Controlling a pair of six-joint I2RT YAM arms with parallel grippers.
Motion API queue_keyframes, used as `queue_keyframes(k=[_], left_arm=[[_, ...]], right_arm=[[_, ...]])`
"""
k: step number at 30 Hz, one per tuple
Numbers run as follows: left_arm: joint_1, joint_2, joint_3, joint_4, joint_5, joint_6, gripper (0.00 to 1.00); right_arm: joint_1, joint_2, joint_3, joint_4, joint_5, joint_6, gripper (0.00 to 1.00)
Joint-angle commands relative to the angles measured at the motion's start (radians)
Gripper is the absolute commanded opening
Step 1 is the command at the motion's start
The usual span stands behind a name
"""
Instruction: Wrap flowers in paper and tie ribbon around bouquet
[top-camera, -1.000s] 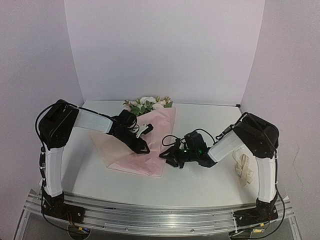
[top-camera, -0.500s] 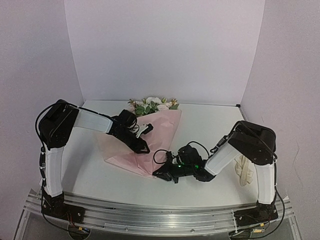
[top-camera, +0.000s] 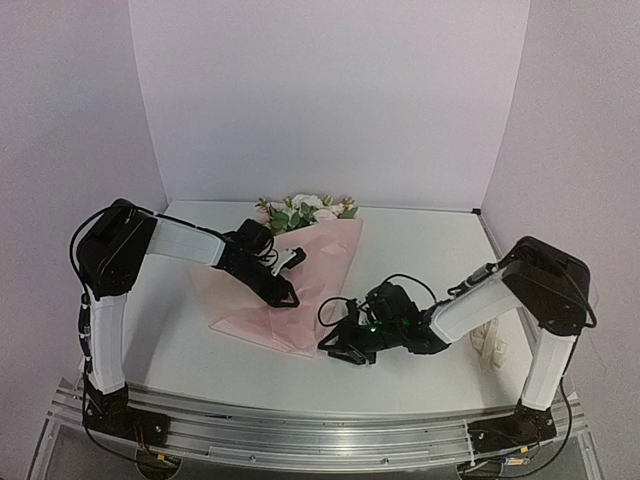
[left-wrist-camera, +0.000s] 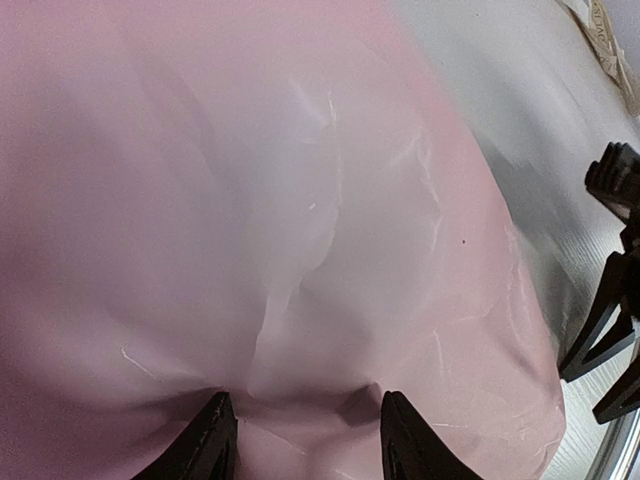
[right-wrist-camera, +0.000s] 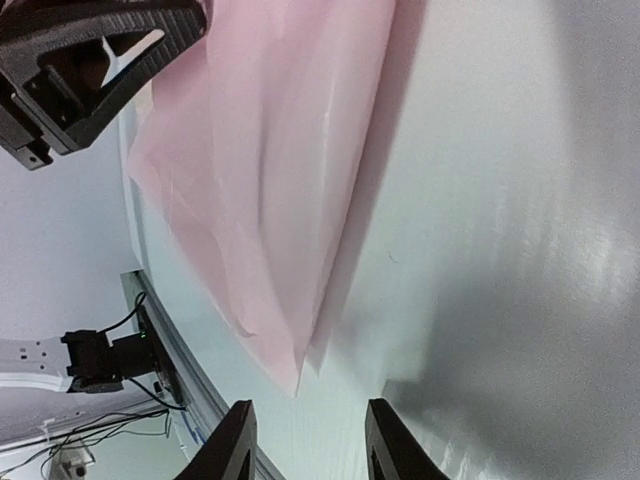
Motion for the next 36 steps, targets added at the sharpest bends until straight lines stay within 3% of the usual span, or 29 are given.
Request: queue_keyframes(k=[1, 4, 6, 10, 13, 19, 24, 27, 31, 34, 36], left_arm=[[0.003, 0.007, -0.047, -0.147, -0.054, -0.031, 0.5], [0.003, 0.005, -0.045, -0.141, -0.046, -0.044, 0.5], [0.004, 0.005, -0.041, -0.137, -0.043, -0.051, 0.5], [0.007, 0.001, -0.032, -0.131, -0.032, -0.073, 0.52], [0.017, -0.011, -0.028, -0.13, -0.015, -0.096, 0.52], [0.055, -0.033, -0.029, -0.115, 0.045, -0.168, 0.56], [0.149, -0.114, -0.005, -0.152, 0.24, -0.149, 0.68], [0.217, -0.178, 0.021, -0.294, 0.366, 0.112, 0.74], [0.237, -0.292, -0.061, -0.587, 0.369, 0.758, 0.75], [0.234, -0.438, -0.244, -0.577, 0.27, 1.089, 0.77], [0.209, -0.537, -0.365, -0.452, 0.22, 1.184, 0.81]], right_arm=[[0.0, -0.179, 0.149, -0.527, 0.154, -0.312, 0.34], [0.001, -0.178, 0.278, -0.579, 0.186, -0.414, 0.22], [0.001, -0.11, 0.358, -0.541, 0.16, -0.412, 0.12], [0.001, 0.086, 0.499, -0.452, 0.101, -0.343, 0.01], [0.001, 0.203, 0.553, -0.426, 0.087, -0.287, 0.0], [0.015, 0.342, 0.507, -0.377, 0.045, -0.189, 0.0], [0.014, 0.312, 0.427, -0.51, 0.123, -0.154, 0.0], [0.014, 0.281, 0.457, -0.589, 0.153, -0.219, 0.0], [0.02, 0.276, 0.583, -0.771, 0.188, -0.352, 0.0], [0.022, 0.268, 0.632, -0.817, 0.226, -0.401, 0.0], [0.023, 0.273, 0.658, -0.827, 0.231, -0.418, 0.0]])
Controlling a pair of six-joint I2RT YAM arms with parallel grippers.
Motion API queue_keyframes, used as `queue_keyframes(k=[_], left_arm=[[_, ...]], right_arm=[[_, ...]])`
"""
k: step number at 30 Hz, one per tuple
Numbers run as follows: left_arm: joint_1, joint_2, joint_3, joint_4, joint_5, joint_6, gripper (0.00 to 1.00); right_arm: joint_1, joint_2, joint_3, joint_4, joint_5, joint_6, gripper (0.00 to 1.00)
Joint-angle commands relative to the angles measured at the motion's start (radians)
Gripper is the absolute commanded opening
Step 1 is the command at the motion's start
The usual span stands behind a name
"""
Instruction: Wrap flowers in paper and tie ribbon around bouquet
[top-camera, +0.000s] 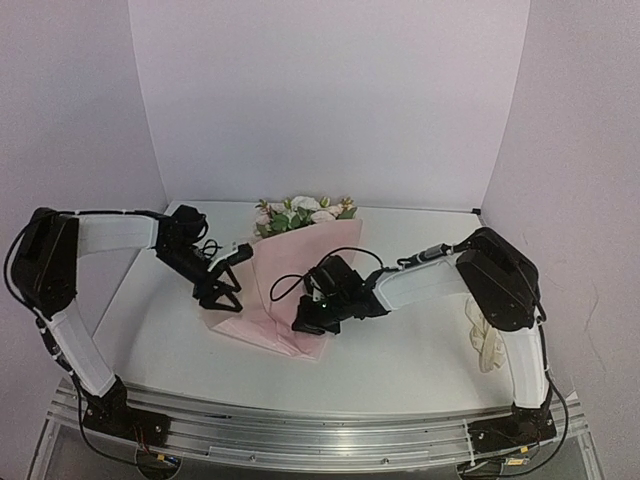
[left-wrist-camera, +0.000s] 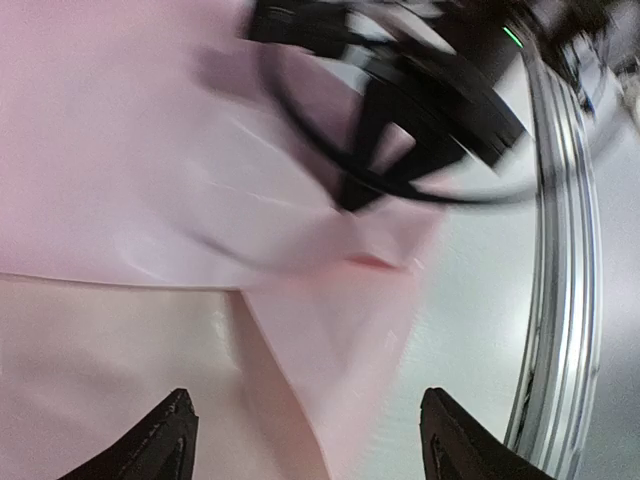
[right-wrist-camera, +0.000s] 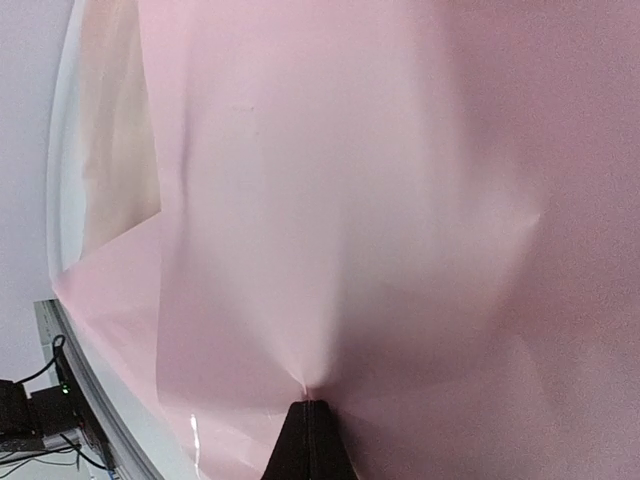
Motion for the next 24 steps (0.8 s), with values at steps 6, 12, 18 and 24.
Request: queue_keyframes(k=[6, 12, 18, 24], left_arm=[[-0.172, -0.333, -0.46, 0.337, -0.277, 0.67, 0.83], [-0.198, -0.359, -0.609, 0.536, -0.404, 0.77, 0.77], [-0.198, -0.397, -0.64, 0.62, -0.42, 0.77, 0.73], [-0.199, -0.419, -0.582, 0.433, -0.332, 0.823, 0.76]], right_arm=[[0.039, 0.065, 0.124, -0.265, 0.047, -0.164, 0.0], [0.067, 0.074, 0.164, -0.266, 0.046, -0.221, 0.0], [0.067, 0.067, 0.128, -0.264, 0.05, -0.21, 0.0], [0.066, 0.073, 0.124, -0.264, 0.054, -0.206, 0.0]])
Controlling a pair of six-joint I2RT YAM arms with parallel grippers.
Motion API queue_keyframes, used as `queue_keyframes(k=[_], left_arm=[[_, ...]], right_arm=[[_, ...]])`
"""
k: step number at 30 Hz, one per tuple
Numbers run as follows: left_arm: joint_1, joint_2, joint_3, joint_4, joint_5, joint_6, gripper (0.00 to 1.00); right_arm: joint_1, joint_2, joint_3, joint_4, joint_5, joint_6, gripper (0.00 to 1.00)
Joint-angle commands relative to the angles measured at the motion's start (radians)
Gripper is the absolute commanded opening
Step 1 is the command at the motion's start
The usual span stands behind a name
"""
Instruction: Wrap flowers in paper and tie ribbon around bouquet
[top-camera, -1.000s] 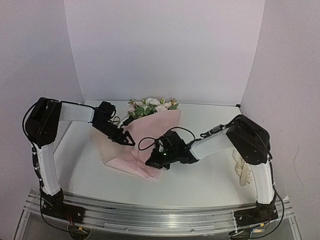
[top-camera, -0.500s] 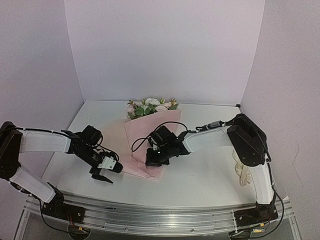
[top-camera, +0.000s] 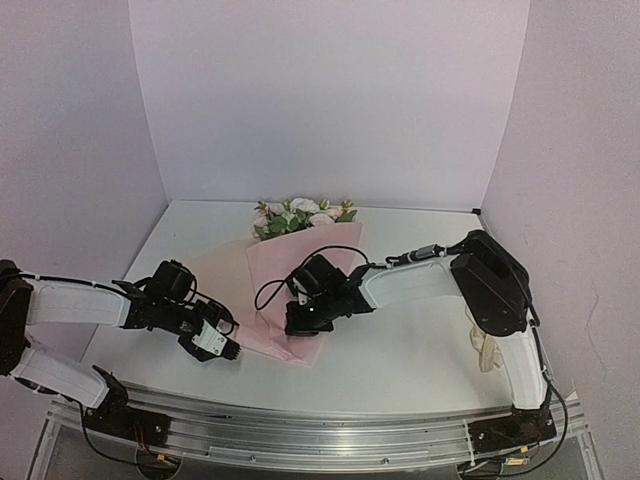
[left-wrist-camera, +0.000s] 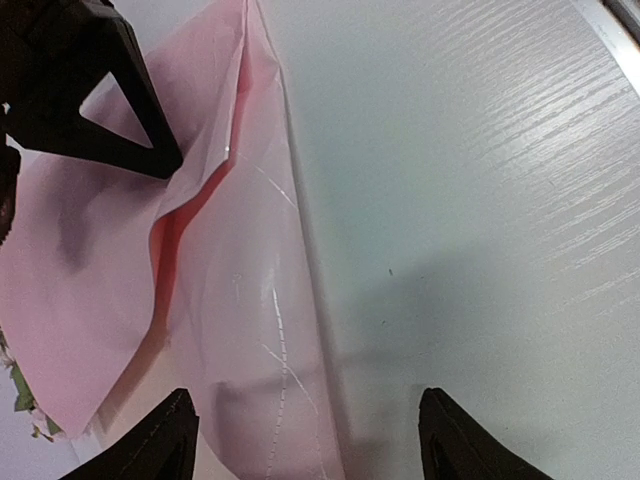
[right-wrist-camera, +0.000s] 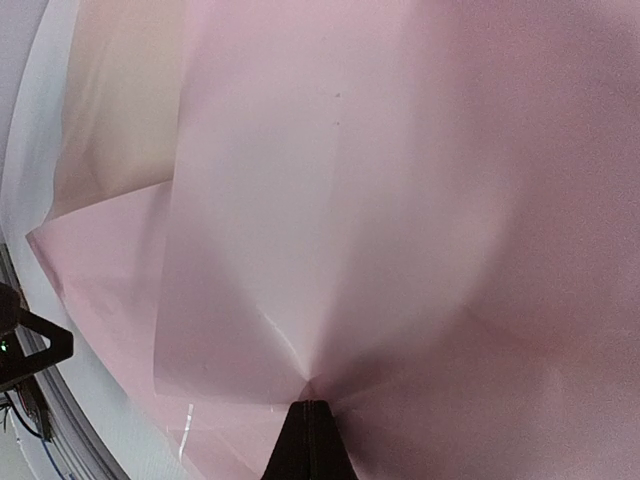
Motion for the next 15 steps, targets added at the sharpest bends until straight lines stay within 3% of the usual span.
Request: queue_keyframes(k=[1, 6, 11, 15], left_arm=[[-0.002, 0.032, 0.063, -0.108, 0.005, 0.061, 0.74], [-0.001, 0.11, 0.052, -0.011, -0.098, 0.056, 0.59], [-0.001, 0.144, 0.031, 0.088, -0.166, 0.087, 0.51], [-0.001, 0.146, 0.019, 0.098, -0.193, 0.127, 0.35]], right_arm=[[0.01, 0.031, -0.022, -0.076, 0.006, -0.012, 0.0], [0.01, 0.033, -0.021, -0.076, 0.0, -0.017, 0.0], [0.011, 0.026, -0.036, -0.072, -0.001, -0.013, 0.0], [0.01, 0.025, -0.041, -0.069, -0.004, -0.016, 0.0]])
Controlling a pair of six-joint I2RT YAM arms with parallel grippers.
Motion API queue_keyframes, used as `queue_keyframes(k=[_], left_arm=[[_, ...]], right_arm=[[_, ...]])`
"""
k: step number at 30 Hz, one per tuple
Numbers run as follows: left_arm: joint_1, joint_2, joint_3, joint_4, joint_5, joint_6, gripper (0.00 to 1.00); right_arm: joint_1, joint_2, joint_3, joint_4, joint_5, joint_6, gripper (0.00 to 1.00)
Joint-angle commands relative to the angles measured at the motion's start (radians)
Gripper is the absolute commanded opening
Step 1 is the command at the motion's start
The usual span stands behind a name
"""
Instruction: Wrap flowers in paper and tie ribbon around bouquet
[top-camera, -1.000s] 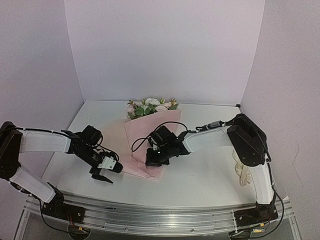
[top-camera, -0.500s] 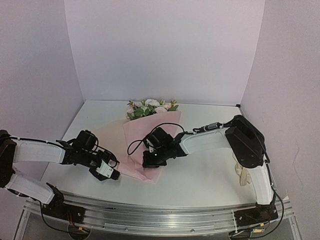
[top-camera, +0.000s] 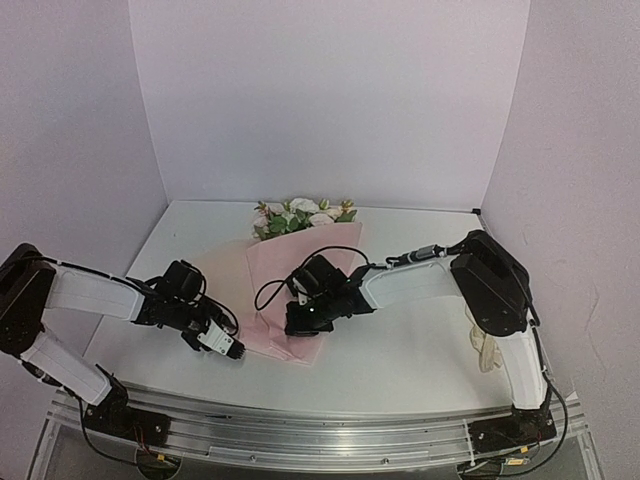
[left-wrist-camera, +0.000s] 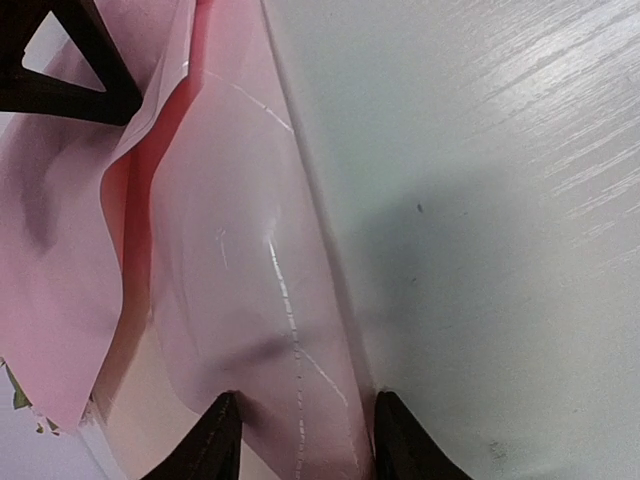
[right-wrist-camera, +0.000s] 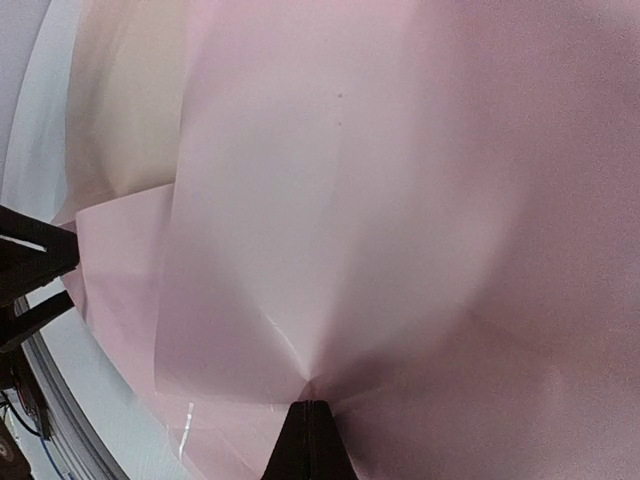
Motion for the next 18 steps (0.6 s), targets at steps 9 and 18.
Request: queue_keyframes(k=[9, 18], left_arm=[[-0.005, -0.121, -0.019, 0.009, 0.029, 0.173, 0.0], [-0.046, -0.148, 0.055, 0.145, 0.155, 0.316, 0.0]], right_arm=[[0.009, 0.054, -0.003, -0.082, -0.005, 0.024, 0.0], [0.009, 0.088, -0.022, -0.082, 0.012, 0.07, 0.0]])
